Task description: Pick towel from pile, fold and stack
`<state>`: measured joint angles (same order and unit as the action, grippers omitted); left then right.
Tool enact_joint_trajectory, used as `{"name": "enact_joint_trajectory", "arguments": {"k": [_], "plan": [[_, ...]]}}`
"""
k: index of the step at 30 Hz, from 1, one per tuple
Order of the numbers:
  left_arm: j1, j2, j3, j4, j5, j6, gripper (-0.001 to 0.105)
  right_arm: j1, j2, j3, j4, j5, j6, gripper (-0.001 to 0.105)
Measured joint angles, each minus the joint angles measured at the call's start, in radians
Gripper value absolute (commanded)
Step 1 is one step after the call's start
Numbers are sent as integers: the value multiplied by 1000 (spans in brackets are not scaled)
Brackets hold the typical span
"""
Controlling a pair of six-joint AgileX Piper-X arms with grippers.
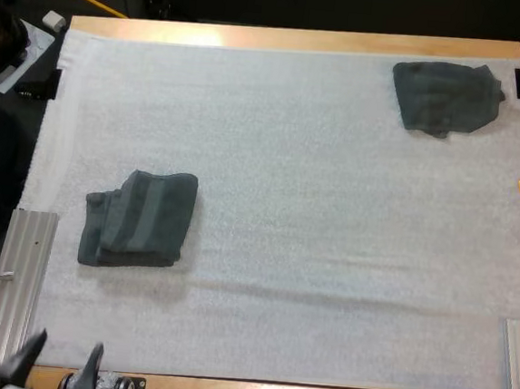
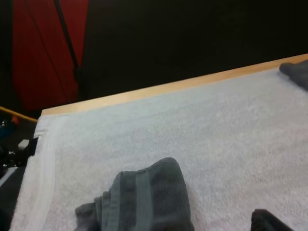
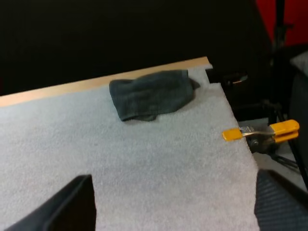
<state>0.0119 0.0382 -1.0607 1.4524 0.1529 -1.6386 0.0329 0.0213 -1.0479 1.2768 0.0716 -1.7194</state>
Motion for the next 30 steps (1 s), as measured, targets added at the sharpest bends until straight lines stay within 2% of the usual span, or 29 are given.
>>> {"name": "enact_joint_trajectory", "arguments": {"k": [8, 11, 14, 19, 25, 30], "plan": [[0, -56, -3, 85, 0, 12, 60, 0, -31, 11, 32, 0, 6, 67], [0, -56, 34, 62, 0, 12, 60, 0, -31, 40, -24, 1, 6, 67], [0, -56, 89, 22, 0, 12, 60, 0, -31, 93, -96, 4, 6, 67], [0, -56, 193, -115, 2, 12, 60, 0, -29, 187, -200, 8, 6, 67], [0, -52, 329, -258, 2, 12, 60, 0, -29, 308, -259, 8, 6, 67], [0, -52, 421, -311, 2, 12, 60, 0, -28, 410, -265, 8, 6, 66]]}}
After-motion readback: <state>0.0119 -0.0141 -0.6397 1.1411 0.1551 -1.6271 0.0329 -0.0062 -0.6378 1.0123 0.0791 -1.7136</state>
